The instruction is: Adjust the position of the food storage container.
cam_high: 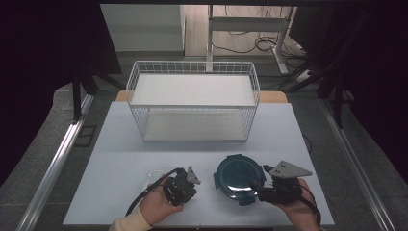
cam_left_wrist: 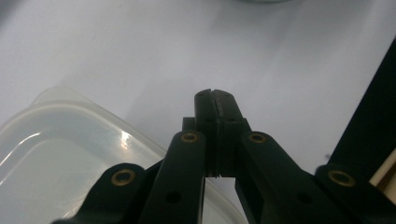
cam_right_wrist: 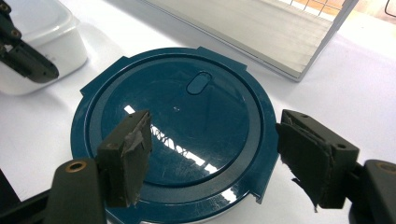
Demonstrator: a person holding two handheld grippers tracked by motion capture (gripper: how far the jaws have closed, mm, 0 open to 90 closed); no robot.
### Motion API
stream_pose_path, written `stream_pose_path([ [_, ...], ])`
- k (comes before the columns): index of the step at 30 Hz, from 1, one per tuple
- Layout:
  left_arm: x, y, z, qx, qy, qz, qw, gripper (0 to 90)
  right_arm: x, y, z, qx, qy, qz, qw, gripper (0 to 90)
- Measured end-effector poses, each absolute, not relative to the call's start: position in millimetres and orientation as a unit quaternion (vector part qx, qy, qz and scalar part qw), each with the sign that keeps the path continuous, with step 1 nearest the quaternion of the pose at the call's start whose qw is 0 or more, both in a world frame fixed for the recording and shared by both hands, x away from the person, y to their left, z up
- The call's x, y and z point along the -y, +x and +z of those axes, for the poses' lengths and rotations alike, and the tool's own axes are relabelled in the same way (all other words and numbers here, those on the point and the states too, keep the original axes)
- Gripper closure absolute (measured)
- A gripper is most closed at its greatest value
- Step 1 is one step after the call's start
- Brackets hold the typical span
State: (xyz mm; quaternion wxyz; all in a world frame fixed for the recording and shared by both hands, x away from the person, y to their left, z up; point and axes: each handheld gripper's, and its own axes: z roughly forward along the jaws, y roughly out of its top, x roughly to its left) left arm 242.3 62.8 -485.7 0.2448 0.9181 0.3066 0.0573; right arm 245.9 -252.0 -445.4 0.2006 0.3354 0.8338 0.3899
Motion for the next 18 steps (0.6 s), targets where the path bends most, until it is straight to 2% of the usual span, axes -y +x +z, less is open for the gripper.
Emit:
stream_pose_path([
  [18, -151.4, 240.2, -489.4, -0.375, 0.893, 0.063, 0.240, 90.0, 248.7, 247.3, -450.7, -0.840, 0.333, 0.382, 0.194, 26.4],
])
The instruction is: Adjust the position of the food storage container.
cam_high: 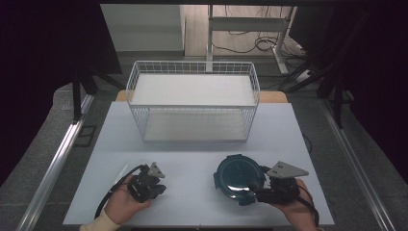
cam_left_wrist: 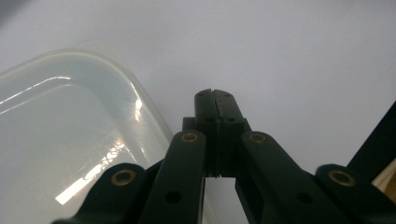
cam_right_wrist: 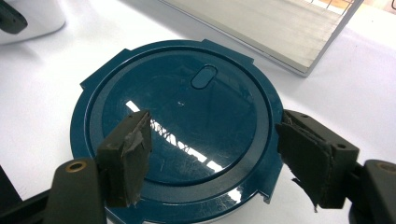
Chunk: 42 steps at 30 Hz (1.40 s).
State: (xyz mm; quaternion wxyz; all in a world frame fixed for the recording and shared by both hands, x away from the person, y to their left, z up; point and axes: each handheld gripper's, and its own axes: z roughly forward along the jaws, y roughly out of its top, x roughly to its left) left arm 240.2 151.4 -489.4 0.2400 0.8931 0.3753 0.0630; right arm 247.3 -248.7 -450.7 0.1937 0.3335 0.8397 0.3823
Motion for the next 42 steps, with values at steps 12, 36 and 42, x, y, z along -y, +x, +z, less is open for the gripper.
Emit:
stream_pose_path([
  [12, -158.4, 237.6, -479.4, -0.391, 0.865, 0.065, 0.308, 89.8, 249.2, 244.0, -449.1, -0.838, 0.333, 0.386, 0.197, 26.4],
  [36, -150.4, 224.4, -462.7, -0.423, 0.806, 0.111, 0.398, 21.2, 297.1, 284.4, -444.2, -0.825, 0.408, 0.325, 0.218, 79.3],
  [42, -152.1, 225.3, -463.8, -0.426, 0.805, 0.105, 0.400, 20.7, 306.1, 310.0, -472.0, -0.850, 0.422, 0.262, 0.178, 89.7],
])
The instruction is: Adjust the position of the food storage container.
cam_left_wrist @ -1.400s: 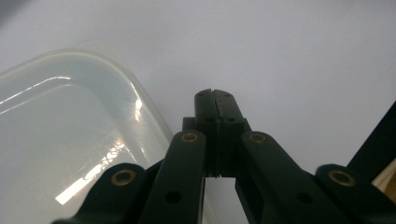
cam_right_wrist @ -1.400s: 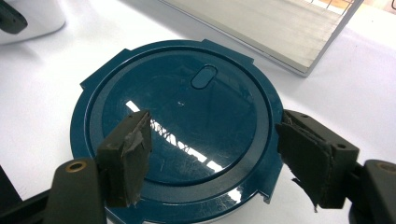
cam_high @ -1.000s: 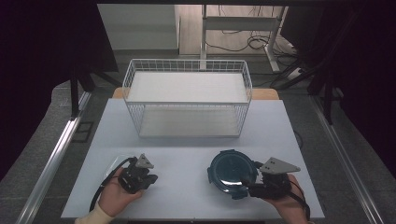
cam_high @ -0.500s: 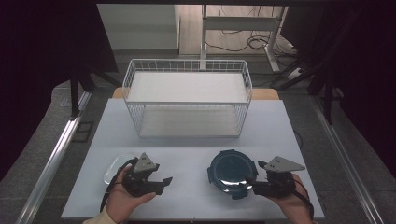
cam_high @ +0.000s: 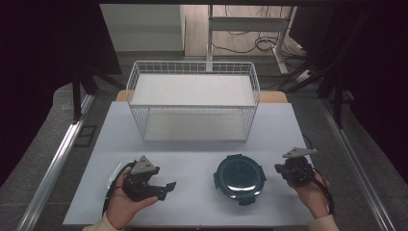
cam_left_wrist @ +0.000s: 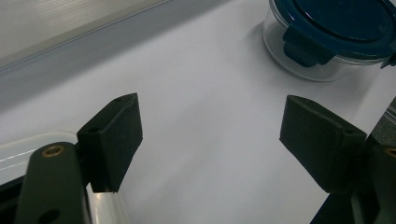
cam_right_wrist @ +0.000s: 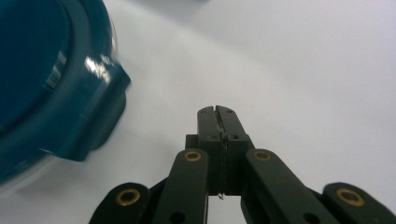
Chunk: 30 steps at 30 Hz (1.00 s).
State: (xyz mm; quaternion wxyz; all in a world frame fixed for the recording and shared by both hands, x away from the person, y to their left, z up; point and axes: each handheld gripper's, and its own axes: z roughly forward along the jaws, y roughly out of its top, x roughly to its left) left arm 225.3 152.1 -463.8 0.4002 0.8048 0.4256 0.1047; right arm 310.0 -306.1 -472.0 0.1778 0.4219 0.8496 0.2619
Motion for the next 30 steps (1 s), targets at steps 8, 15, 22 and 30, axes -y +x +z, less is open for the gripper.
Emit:
stream_pose_path([
  [8, -151.7, 226.2, -466.0, -0.425, 0.806, 0.095, 0.401, 20.6, 277.5, 306.7, -476.7, -0.881, 0.372, 0.255, 0.143, 89.8],
  [15, -152.4, 226.3, -465.5, -0.422, 0.807, 0.094, 0.402, 20.7, 266.8, 301.7, -478.7, -0.889, 0.360, 0.233, 0.157, 89.9],
  [22, -154.7, 228.7, -466.3, -0.427, 0.803, 0.089, 0.406, 20.8, 246.8, 291.1, -476.8, -0.901, 0.335, 0.231, 0.150, 89.9],
  [30, -157.2, 229.3, -465.3, -0.431, 0.799, 0.087, 0.410, 21.0, 214.6, 281.8, -474.8, -0.912, 0.303, 0.235, 0.142, 89.9],
])
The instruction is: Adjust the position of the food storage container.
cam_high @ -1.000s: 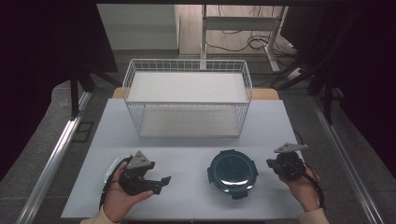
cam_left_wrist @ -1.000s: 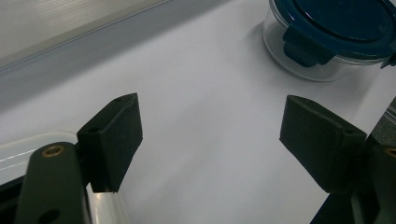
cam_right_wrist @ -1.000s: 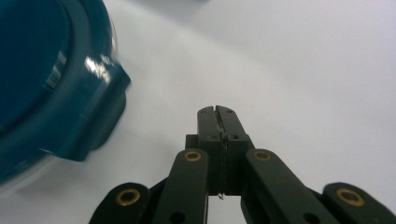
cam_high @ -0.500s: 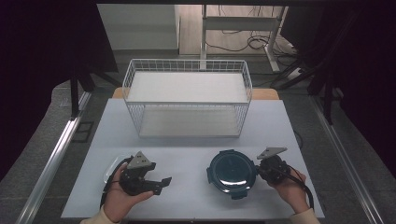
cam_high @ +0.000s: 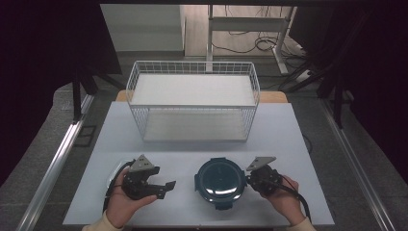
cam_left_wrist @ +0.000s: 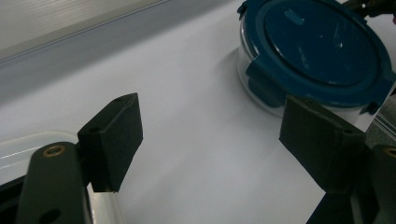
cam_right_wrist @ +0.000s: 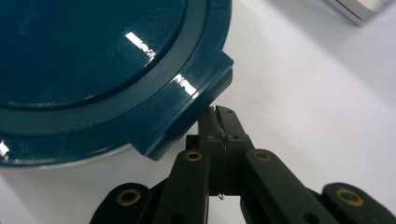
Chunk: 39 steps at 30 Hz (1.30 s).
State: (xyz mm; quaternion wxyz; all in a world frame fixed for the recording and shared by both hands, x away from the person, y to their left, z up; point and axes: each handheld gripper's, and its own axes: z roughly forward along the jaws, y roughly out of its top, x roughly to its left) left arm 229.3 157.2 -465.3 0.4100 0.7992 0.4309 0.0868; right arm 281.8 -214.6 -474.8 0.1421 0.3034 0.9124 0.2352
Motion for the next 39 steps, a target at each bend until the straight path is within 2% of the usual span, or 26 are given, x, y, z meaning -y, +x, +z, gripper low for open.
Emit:
stream_pose_path([
  [9, -158.2, 230.4, -465.9, -0.435, 0.794, 0.086, 0.415, 21.0, 199.6, 280.4, -479.6, -0.916, 0.291, 0.240, 0.136, 89.9],
  [15, -157.0, 229.9, -465.9, -0.437, 0.794, 0.085, 0.415, 21.2, 210.0, 279.4, -481.0, -0.908, 0.297, 0.276, 0.106, 89.8],
  [23, -160.4, 227.5, -460.4, -0.441, 0.786, 0.087, 0.425, 21.1, 242.9, 259.1, -454.6, -0.855, 0.344, 0.362, 0.139, 89.5],
  [24, -160.5, 226.9, -459.6, -0.441, 0.784, 0.087, 0.427, 21.1, 244.8, 254.9, -452.7, -0.851, 0.345, 0.371, 0.137, 87.1],
  [25, -160.3, 226.7, -459.4, -0.442, 0.783, 0.087, 0.428, 21.0, 246.6, 251.6, -452.0, -0.848, 0.346, 0.380, 0.132, 80.7],
  [28, -157.9, 227.2, -460.8, -0.442, 0.785, 0.086, 0.425, 20.8, 250.0, 247.9, -453.3, -0.833, 0.366, 0.397, 0.123, 42.3],
  [29, -156.8, 227.3, -461.5, -0.441, 0.786, 0.086, 0.424, 20.7, 251.1, 248.0, -453.7, -0.827, 0.373, 0.401, 0.126, 37.1],
  [31, -154.9, 227.6, -462.3, -0.443, 0.787, 0.089, 0.419, 19.4, 254.5, 249.9, -454.0, -0.817, 0.381, 0.421, 0.103, 32.5],
  [35, -156.3, 228.5, -462.2, -0.448, 0.783, 0.090, 0.422, 19.4, 255.7, 250.8, -454.7, -0.814, 0.378, 0.433, 0.087, 27.9],
  [39, -158.0, 227.1, -462.2, -0.450, 0.782, 0.091, 0.422, 19.1, 256.0, 251.6, -455.6, -0.810, 0.385, 0.433, 0.092, 23.9],
])
